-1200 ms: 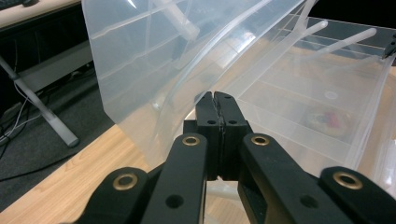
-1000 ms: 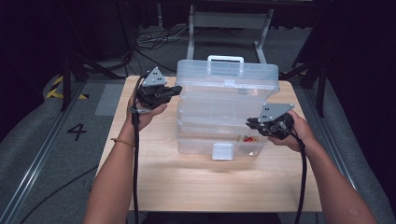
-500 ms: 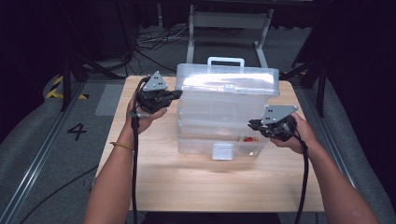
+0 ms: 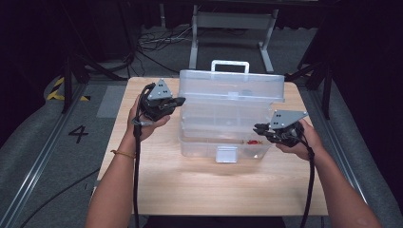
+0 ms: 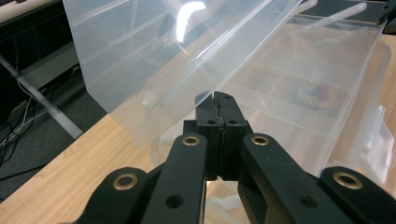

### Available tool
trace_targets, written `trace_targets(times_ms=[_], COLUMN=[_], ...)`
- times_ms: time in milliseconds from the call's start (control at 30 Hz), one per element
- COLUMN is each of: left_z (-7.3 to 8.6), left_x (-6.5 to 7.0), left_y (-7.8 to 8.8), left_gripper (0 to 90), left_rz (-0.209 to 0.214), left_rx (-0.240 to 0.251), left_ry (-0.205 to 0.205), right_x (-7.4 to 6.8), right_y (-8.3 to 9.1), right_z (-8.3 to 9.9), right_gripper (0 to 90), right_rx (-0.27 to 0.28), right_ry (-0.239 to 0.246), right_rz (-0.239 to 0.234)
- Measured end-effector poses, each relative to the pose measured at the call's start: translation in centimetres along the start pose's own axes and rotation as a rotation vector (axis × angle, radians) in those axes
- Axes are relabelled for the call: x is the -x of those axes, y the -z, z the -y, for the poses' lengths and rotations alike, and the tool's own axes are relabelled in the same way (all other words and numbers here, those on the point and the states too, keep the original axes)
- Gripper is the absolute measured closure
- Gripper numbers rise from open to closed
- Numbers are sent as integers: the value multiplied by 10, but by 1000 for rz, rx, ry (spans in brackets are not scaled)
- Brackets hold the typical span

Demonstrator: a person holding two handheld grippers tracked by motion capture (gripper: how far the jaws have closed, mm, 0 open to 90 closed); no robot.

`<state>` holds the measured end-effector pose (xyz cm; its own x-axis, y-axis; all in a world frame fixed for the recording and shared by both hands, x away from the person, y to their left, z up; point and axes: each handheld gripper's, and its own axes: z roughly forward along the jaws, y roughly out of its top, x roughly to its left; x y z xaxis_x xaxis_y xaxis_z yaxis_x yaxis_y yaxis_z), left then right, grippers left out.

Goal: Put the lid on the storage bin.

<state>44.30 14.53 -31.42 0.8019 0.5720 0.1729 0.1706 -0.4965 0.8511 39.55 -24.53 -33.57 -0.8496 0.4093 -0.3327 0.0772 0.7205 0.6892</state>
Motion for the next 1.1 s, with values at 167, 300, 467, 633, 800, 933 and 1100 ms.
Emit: trace_targets(times_ms=[167, 300, 467, 633, 800, 933, 1100], left_z=[1, 3, 5, 9, 13, 14, 19], left_x=[3, 5, 9, 10, 14, 18, 23], left_y=[1, 2, 1, 1, 2, 2, 4], left_gripper=[900, 900, 900, 900, 900, 900, 900], left_rz=[-4, -1, -1, 9, 3, 0, 7], left_rx=[-13, -2, -7, -15, -18, -30, -35], left_ry=[-10, -2, -8, -10, -9, -16, -17], right_x=[-1, -4, -5, -2, -2, -3, -6], right_y=[3, 10, 19, 30, 37, 42, 43], right_z=[3, 7, 14, 27, 37, 44, 49], right_gripper=[826, 814, 782, 744, 714, 700, 671], right_rx=[-3, 6, 28, 72, 67, 83, 83], right_ry=[-10, -34, -63, -121, -147, -163, -171], right_rz=[19, 46, 73, 92, 119, 150, 152])
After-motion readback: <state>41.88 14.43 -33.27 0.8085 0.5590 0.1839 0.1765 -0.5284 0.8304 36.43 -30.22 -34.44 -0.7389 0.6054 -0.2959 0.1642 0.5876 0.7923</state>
